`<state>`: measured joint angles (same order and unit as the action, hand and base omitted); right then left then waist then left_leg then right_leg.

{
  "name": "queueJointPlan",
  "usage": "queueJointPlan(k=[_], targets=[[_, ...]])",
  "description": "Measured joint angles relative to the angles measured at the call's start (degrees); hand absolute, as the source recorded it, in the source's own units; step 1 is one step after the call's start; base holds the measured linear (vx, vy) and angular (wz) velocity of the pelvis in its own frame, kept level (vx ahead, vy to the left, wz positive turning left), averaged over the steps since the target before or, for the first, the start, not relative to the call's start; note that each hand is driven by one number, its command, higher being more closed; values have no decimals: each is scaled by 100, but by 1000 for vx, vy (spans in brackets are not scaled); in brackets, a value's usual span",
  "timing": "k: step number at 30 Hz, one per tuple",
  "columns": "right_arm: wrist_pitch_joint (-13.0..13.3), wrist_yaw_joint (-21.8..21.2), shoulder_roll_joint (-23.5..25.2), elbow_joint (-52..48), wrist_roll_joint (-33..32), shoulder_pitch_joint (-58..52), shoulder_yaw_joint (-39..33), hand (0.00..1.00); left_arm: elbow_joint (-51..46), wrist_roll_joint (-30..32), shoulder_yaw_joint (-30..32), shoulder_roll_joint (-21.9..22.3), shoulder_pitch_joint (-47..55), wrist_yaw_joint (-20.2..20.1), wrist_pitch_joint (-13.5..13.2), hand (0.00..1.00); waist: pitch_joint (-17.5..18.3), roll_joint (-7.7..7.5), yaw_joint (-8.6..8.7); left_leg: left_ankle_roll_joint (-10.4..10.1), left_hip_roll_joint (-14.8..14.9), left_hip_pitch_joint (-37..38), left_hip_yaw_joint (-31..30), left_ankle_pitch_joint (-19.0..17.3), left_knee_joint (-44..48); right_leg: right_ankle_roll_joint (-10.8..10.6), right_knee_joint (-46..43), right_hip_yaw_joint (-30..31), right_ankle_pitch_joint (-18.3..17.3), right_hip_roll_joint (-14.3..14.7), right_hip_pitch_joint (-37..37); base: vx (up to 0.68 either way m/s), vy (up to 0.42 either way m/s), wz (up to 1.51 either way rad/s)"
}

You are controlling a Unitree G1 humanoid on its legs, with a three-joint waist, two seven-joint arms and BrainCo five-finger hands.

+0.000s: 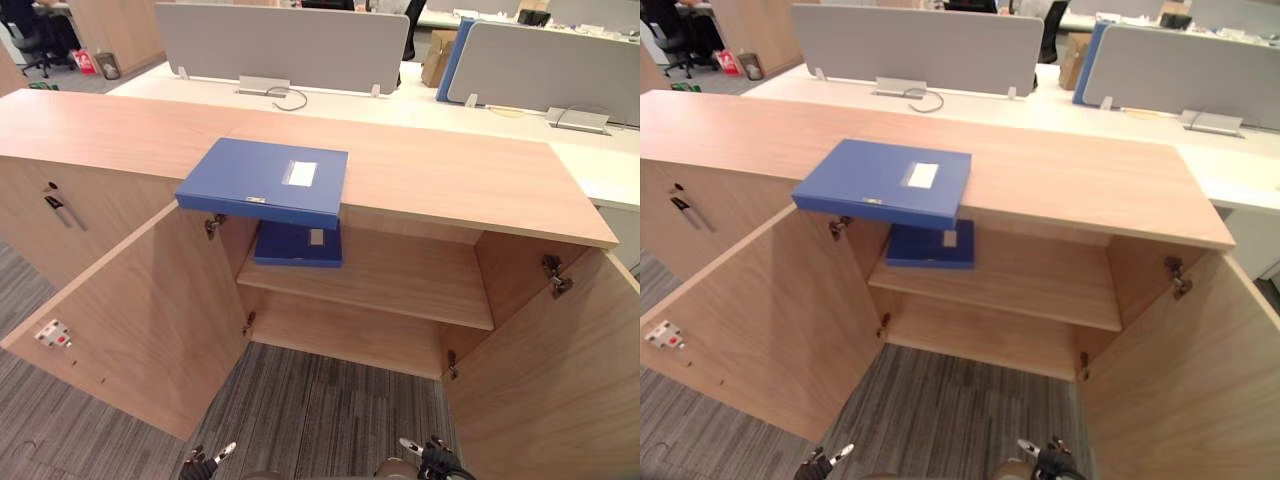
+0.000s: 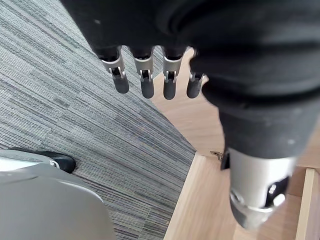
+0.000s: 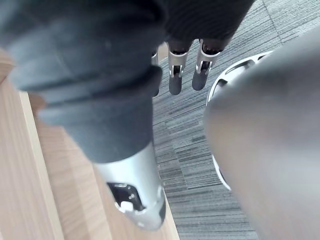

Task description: Walk over to the cabinet, pick up the folder, carry it to the office cabinet, place the folder inside the office cabinet, then close the office cabinet door

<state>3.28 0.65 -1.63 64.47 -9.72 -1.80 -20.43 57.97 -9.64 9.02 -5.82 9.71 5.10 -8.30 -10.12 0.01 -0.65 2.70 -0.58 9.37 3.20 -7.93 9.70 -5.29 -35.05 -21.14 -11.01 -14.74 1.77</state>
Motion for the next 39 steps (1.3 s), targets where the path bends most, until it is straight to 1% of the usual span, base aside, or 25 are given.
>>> queueJointPlan(k=[1,2,3,4,5,6,7,8,9,10,11,13,15,16,17,18,20,21,22,23,27,29,31,34,39], targets=[[1,-2,-22,-10,1,0,0,0,9,8,-20,10,2,0,3,0,28,41,24,-11,80,-20,3,-7,-41,6,441,-16,-4,201,64,178,-10,-4],[6,-4,-32,-19,6,1,36,0,10,10,-110,5,12,-2,4,0,52,81,43,-68,168,-68,10,-27,-80,122,1167,-3,88,503,79,126,-40,-2],[5,-7,-17,-8,17,-5,49,0,12,12,-143,-34,30,-7,3,0,72,40,38,-147,163,-101,7,-79,-62,390,1634,12,308,627,66,123,-85,2],[-2,-8,16,28,-18,-20,18,0,20,28,-98,-57,34,-11,9,0,125,-65,47,-216,109,-42,-20,-162,-13,505,1977,44,694,668,18,162,-135,7],[-3,-12,-2,26,-27,-9,2,0,55,35,-77,14,22,-8,26,0,113,36,73,-279,196,15,-50,-224,59,491,2030,-18,685,749,-123,184,-156,13],[-17,-11,-42,43,-5,-32,21,0,25,36,-44,111,103,-10,17,0,224,162,87,-482,361,-10,-50,-373,339,511,2313,-74,676,947,-302,179,-173,11],[-20,-12,-28,31,17,-33,52,0,-63,34,91,174,146,-12,14,0,253,188,78,-678,470,-270,-53,-515,981,552,2434,-74,630,1049,-419,136,-163,3],[-29,-6,-57,13,41,-46,233,0,-249,7,333,241,174,-12,7,0,241,164,68,-771,633,-878,-21,-597,2304,555,2484,-86,490,1140,-502,143,-180,-6],[-36,-1,-74,-24,56,-65,256,0,-319,-12,416,298,199,-11,1,0,238,187,60,-811,776,-1192,19,-548,2966,573,2500,-79,454,1225,-540,132,-132,-16],[-45,17,-109,-69,55,-69,242,0,-346,-51,493,374,231,-11,-8,0,213,291,24,-811,1105,-1622,123,-580,3934,612,2583,-76,459,1408,-751,189,-115,-22],[-62,37,-123,-61,57,-69,244,0,-341,-132,493,373,261,-10,-7,0,200,295,3,-749,1323,-1737,258,-621,4146,665,2706,-50,470,1501,-961,184,-65,-23],[-82,44,-131,3,61,-70,251,0,-342,-195,384,320,266,-10,-9,0,200,259,-34,-726,1384,-1736,426,-666,3680,662,2857,30,471,1471,-1157,173,-11,-26],[-95,49,-154,54,45,-17,325,0,-337,-281,341,308,252,-11,-11,0,200,242,-67,-768,1214,-1697,271,-611,2095,570,2986,192,504,1352,-1133,240,117,-36],[-94,49,-170,56,32,-19,379,0,-334,-323,334,312,258,-11,-11,0,213,239,-64,-798,1112,-1617,151,-520,1576,533,3000,232,519,1320,-1108,270,193,-32],[-94,43,-188,76,14,-20,429,0,-311,-467,303,321,289,-12,-13,0,241,244,-67,-791,964,-1447,-66,161,776,439,3063,288,540,1267,-1089,210,154,-27],[-99,41,-139,124,-9,-35,427,0,-199,-616,294,256,265,-48,-4,0,312,137,-45,-751,811,-1272,5,424,422,333,3153,324,584,1120,-1123,221,149,-21],[-95,30,-20,129,-2,-82,416,0,-121,-872,249,123,243,-102,-5,0,436,-64,-20,-652,605,-1171,37,525,117,250,3254,256,625,935,-1175,275,156,7],[-96,23,27,143,-3,-99,418,0,-121,-1206,201,83,241,-176,0,0,463,-137,-21,-627,517,-1033,76,544,-13,210,3261,253,650,848,-1243,290,185,9],[-96,20,43,144,-4,-114,418,0,-129,-1415,174,79,249,-207,0,0,481,-159,-31,-610,480,-944,91,555,-93,175,3262,252,674,816,-1284,207,193,1],[-97,2,74,144,-3,-138,425,0,-209,-1899,125,75,291,-291,2,0,536,-167,-36,-575,414,-804,112,582,-252,137,3257,254,698,747,-1310,102,140,1],[-92,-49,86,140,7,-169,619,0,-1028,-3090,138,221,406,-470,-12,0,683,-212,-48,-485,270,-706,195,736,-644,108,3260,262,715,644,-1197,39,83,-6],[-91,-58,72,130,94,-171,718,0,-1602,-3718,146,237,378,-497,-98,0,723,-232,-46,-465,238,-701,221,963,-994,102,3266,259,717,633,-1034,-25,13,-10],[-90,-56,60,109,101,-172,830,0,-2055,-4039,152,279,373,-473,-234,0,716,-220,-40,-450,220,-638,222,1143,-1278,71,3276,258,696,617,-944,-83,3,-5],[-96,-58,24,52,178,-180,935,0,-2711,-4118,128,443,377,-325,-417,0,713,-189,-46,-424,185,-596,157,1316,-1476,18,3264,226,659,613,-917,-109,7,8],[-138,-53,-36,48,194,-188,1281,0,-3335,-3992,137,610,640,-74,-453,0,747,-159,-83,-377,162,-628,-15,1382,-1504,13,3278,92,650,616,-961,-72,4,15]])
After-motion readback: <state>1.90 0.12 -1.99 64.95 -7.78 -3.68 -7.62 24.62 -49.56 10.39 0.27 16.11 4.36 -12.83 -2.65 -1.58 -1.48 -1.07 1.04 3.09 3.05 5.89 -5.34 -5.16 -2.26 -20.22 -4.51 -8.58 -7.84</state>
